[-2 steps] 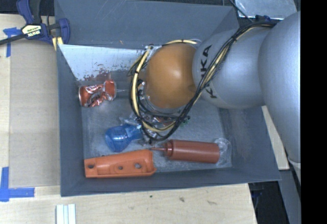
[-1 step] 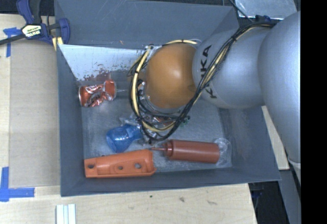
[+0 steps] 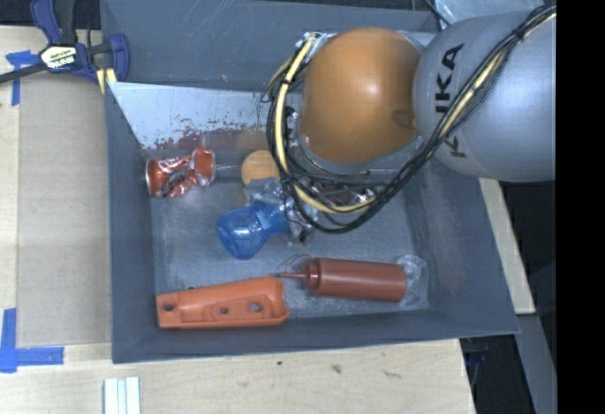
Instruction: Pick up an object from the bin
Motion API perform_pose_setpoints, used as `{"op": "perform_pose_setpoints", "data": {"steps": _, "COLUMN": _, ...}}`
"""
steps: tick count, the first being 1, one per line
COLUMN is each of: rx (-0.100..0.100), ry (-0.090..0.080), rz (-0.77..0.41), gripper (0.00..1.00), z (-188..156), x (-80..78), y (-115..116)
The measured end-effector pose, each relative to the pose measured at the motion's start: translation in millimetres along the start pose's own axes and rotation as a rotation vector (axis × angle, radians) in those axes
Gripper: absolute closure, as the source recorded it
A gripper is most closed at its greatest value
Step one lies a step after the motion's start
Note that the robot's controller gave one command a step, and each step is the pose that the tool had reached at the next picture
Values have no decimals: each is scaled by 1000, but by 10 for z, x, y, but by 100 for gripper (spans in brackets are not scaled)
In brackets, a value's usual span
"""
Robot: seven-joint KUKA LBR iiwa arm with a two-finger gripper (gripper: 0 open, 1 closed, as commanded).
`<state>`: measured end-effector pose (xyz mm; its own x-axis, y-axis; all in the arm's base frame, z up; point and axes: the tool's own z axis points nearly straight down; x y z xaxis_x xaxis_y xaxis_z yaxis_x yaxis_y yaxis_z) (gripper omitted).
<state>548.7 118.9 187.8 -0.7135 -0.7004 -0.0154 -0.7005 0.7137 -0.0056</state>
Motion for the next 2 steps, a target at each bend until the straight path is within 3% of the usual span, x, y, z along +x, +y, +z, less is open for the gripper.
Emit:
{"op": "perform_pose_setpoints", "data": {"steps": 1, "rx": 0, "ry": 0, "rz": 0, "gripper": 100, "z": 0, "x": 0, "y": 0}}
{"op": "perform_pose_setpoints", "data": {"steps": 2, "rx": 1, "ry": -3, "rz": 31, "gripper": 100, "z": -1077, "x": -48, "y": 25}}
